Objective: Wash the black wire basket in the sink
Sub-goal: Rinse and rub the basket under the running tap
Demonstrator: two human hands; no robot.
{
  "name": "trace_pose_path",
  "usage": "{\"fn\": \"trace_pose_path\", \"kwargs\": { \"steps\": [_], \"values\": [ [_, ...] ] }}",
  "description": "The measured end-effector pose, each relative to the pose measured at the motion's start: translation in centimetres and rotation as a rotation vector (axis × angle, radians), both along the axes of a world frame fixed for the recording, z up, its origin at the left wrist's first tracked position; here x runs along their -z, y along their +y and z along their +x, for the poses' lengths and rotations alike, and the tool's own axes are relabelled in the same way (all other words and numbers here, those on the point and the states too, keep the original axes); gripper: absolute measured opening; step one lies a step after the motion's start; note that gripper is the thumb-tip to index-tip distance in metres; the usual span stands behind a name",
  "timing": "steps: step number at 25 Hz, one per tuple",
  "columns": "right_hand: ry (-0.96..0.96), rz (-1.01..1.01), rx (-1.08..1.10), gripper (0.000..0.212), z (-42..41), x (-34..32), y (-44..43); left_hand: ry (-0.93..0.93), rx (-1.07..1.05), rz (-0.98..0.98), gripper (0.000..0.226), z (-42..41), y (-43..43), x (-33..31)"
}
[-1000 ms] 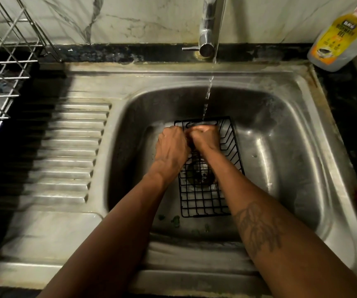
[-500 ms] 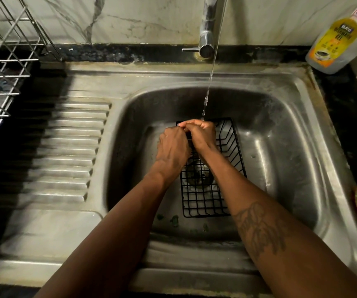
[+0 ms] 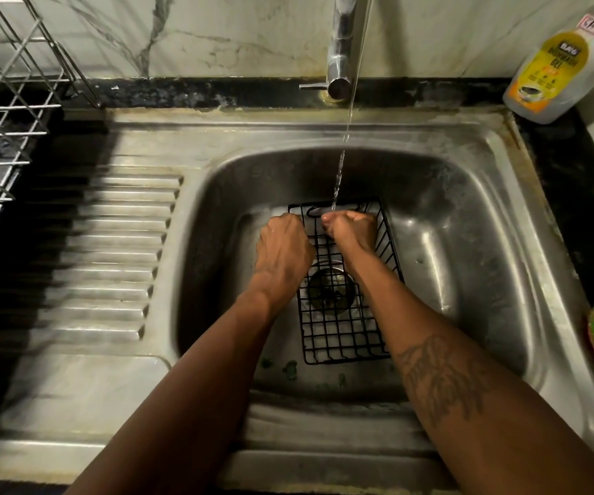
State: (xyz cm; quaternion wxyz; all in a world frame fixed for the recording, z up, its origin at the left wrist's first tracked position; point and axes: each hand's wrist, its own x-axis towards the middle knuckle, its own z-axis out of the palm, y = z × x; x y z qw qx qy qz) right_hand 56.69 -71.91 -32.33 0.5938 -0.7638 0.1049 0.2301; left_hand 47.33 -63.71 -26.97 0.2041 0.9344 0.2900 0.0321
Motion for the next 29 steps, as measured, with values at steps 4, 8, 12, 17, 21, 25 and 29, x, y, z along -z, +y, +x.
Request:
{"fn": "trace_pose_path", "kwargs": {
  "steps": [4, 8, 12, 17, 21, 25, 29],
  "values": [
    [-0.069, -0.067, -0.217, 0.013, 0.2, -0.1, 0.4, 0.023, -0.07, 0.018, 0.016, 0.5, 1.4, -1.1],
    [-0.126, -0.097, -0.514, 0.011, -0.4, -0.2, 0.9, -0.042, 0.15, 0.097, 0.06, 1.6, 3.1, -0.3],
    [-0.101, -0.091, -0.497, 0.042, -0.7, 0.0, 1.1, -0.038, 0.179, 0.099, 0.014, 2.0, 1.9, -0.3],
    [-0.266, -0.146, -0.438, 0.013, -0.3, -0.7, 1.4, -0.019, 0.007, 0.027, 0.021, 1.8, 1.9, -1.2],
    [-0.269, -0.072, -0.154, 0.009, 1.5, -1.1, -0.5, -0.062, -0.037, -0.145, 0.013, 1.2, 1.6, -1.6],
    [-0.398, -0.075, -0.184, 0.021, 0.9, -0.9, -0.7, -0.023, -0.095, -0.218, 0.018, 1.6, 2.3, -0.8],
    [-1.009, -0.353, -0.394, 0.024, -0.3, -1.0, 1.2, 0.026, 0.046, -0.169, 0.026, 1.4, 2.6, -0.1]
  ]
}}
